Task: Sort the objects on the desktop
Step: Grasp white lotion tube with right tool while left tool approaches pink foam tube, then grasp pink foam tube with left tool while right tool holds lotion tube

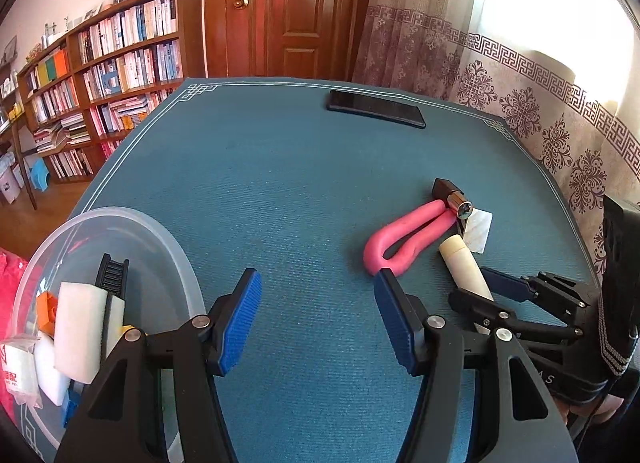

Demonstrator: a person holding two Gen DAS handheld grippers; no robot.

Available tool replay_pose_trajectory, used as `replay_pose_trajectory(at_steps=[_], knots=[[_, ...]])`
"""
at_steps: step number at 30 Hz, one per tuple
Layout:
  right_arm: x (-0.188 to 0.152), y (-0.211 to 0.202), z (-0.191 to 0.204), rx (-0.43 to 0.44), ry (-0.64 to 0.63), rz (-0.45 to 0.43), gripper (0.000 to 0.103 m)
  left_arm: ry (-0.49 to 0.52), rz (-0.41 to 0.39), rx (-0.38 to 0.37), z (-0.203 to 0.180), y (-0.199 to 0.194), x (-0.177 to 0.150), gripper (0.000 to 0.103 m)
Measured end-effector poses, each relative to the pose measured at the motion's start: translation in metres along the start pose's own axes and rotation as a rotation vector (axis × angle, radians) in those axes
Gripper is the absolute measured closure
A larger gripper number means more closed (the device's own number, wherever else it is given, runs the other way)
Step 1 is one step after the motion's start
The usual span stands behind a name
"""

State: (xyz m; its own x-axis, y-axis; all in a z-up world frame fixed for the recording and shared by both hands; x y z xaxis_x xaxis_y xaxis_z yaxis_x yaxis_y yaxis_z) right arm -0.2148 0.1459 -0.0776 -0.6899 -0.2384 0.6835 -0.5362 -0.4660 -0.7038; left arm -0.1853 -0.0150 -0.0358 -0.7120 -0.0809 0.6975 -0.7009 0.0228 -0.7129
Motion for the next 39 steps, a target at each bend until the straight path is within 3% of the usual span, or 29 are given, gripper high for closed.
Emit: replay_pose_trajectory(at_steps=[3,8,14,23,27,34,39], knots=[[-0.001,0.001,-0.005,-0.051,0.011,-0.009,0.072,0.004,0.018,-0.002,-0.006,0.013,0.003,0.041],[0.002,-0.003,-0.015,-0.134,0.036,-0.034,0.072,0.054,0.033,-0.01,-0.024,0.029,0.012,0.04],[0.003,-0.009,-0.037,-0.148,0.134,-0.054,0.072,0.146,0.041,-0.019,-0.048,0.044,0.02,0.04],[0.003,-0.01,-0.038,-0.142,0.151,-0.058,0.072,0.264,0.077,-0.064,-0.073,0.065,0.018,0.04],[0.003,-0.01,-0.041,-0.141,0.171,-0.063,0.072,0.316,0.093,-0.033,-0.078,0.077,0.013,0.04],[0.003,-0.01,-0.041,-0.138,0.173,-0.065,0.072,0.287,0.089,-0.052,-0.072,0.084,0.016,0.024],[0.003,-0.01,-0.041,-0.138,0.173,-0.065,0.072,0.254,0.093,-0.077,-0.069,0.089,0.018,0.023]])
Point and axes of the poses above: each gripper's, at about its wrist camera, not at the fingertips, and y roughly the way its jaws point, z to its left, x to its top, the point moved 6 cm from there along y, roughly the way its jaws point, and after that the axes turned 1 degree about -z, right-handed, at the moved point
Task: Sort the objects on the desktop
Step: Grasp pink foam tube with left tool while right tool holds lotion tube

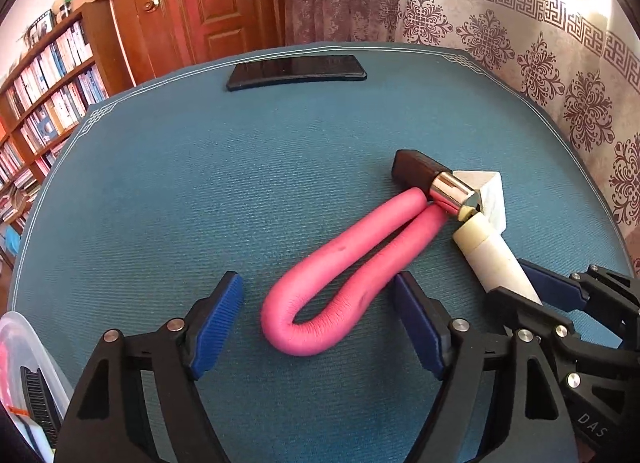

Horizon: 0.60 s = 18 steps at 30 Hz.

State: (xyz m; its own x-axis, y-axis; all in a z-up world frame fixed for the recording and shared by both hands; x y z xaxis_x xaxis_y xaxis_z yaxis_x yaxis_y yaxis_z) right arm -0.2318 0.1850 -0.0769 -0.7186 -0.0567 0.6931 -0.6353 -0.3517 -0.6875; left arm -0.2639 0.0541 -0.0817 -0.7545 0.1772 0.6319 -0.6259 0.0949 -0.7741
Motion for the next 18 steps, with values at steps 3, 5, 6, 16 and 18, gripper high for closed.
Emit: replay_pose_trajectory(at_steps=[3,5,6,16,18], knots=[[0.0,0.0,0.0,0.001,0.001,0.0,0.072,0.028,-0.007,0.012,-0.003,0.003,0.003,0.023],[0.0,0.0,0.0,0.004,0.003,0.0,0.072,0.041,-0.013,0.011,-0.004,0.004,0.006,0.023],[0.001,0.0,0.0,0.005,0.005,0.0,0.072,0.046,-0.017,0.009,-0.005,0.004,0.006,0.023],[0.001,0.0,-0.001,0.016,0.015,-0.006,0.072,0.089,-0.076,0.026,-0.022,-0.005,-0.002,0.053],[0.0,-0.001,-0.003,0.016,0.021,-0.011,0.072,0.066,-0.072,0.027,-0.022,-0.009,-0.006,0.055]])
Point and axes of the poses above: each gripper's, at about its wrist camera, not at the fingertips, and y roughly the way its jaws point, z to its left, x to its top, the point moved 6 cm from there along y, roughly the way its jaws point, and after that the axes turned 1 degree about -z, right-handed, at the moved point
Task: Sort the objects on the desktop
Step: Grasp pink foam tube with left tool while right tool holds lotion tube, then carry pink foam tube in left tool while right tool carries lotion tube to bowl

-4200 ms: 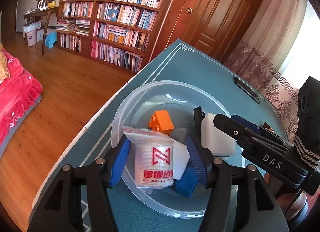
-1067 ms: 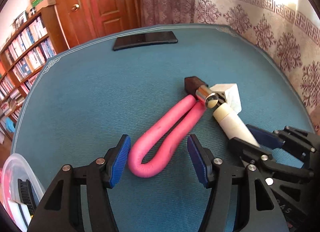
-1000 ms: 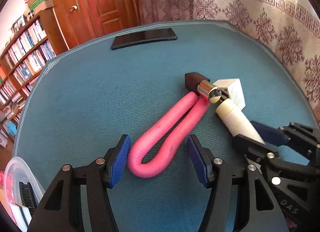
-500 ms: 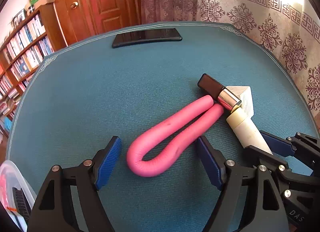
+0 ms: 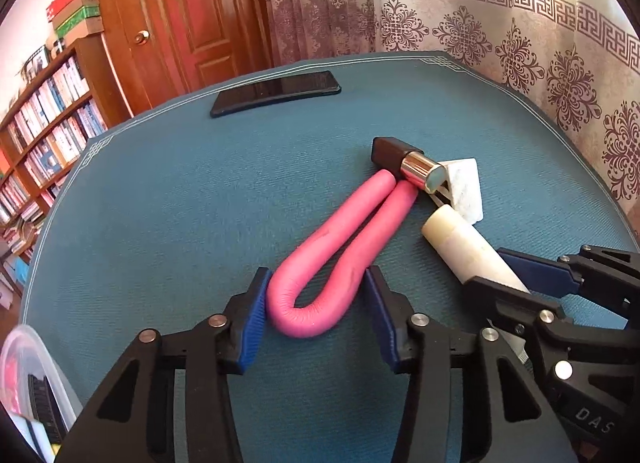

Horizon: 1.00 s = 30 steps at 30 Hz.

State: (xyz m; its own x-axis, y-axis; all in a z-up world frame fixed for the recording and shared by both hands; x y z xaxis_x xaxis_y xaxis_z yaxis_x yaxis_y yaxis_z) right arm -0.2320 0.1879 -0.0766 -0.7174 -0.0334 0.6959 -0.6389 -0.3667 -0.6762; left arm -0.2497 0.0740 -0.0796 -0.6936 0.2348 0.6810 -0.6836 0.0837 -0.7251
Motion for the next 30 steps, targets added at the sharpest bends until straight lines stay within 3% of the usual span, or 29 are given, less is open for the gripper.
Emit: replay_pose_trajectory(at_steps=[8,20,30], knots=[[0.0,-0.003,-0.004,0.01,0.024,-0.015,0.072,-0.095,0.005,0.016,0.006,-0.024,-0.022,0.056],[0.003,-0.011,0.0,0.008,0.02,-0.056,0.072,-0.155,-0.088,0.065,0.03,-0.079,-0.024,0.057],[0.002,-0.015,0.008,0.016,0.004,-0.074,0.073,-0.269,-0.133,0.161,0.082,-0.118,-0.036,0.057]])
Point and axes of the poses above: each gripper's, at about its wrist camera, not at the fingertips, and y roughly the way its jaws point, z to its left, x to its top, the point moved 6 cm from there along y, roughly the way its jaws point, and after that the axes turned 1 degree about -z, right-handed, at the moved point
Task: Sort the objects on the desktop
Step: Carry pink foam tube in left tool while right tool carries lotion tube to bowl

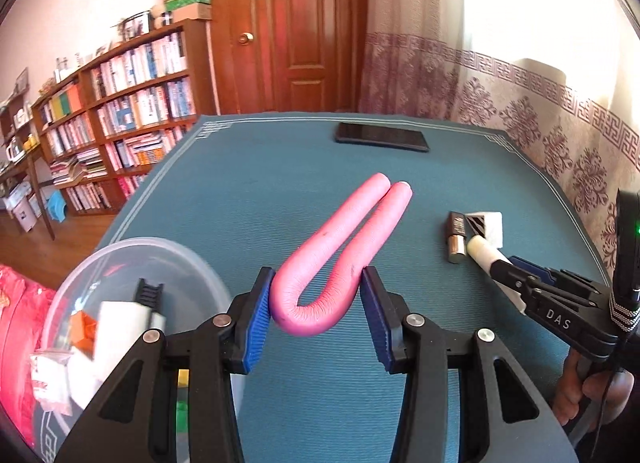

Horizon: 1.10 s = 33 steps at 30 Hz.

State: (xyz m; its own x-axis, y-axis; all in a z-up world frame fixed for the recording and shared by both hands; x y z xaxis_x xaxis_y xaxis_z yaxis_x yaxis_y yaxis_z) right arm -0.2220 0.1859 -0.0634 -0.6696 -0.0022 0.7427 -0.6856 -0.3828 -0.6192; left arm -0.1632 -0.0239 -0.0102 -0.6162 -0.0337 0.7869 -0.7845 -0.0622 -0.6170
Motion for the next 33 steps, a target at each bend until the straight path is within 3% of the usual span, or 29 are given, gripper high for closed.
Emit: replay_pose_trajectory(at_steps=[9,13,24,33], knots=[[0.0,-0.004,0.007,0.024,-0.003,-0.013,0.073,-0.09,-0.015,0.066,0.055,-0.018,-0.006,0.056],[0.004,-0.008,0.02,0.073,0.01,-0.01,0.073,-0.13,-0.02,0.091,0.081,-0.028,-0.013,0.056],[0.001,-0.007,0.104,0.171,-0.112,0.023,0.073,-0.235,-0.025,0.213,0.152,-0.045,-0.033,0.056],[-0.003,0.011,0.174,0.253,-0.154,0.053,0.073,-0.306,-0.006,0.232,0.186,-0.041,-0.048,0.056]])
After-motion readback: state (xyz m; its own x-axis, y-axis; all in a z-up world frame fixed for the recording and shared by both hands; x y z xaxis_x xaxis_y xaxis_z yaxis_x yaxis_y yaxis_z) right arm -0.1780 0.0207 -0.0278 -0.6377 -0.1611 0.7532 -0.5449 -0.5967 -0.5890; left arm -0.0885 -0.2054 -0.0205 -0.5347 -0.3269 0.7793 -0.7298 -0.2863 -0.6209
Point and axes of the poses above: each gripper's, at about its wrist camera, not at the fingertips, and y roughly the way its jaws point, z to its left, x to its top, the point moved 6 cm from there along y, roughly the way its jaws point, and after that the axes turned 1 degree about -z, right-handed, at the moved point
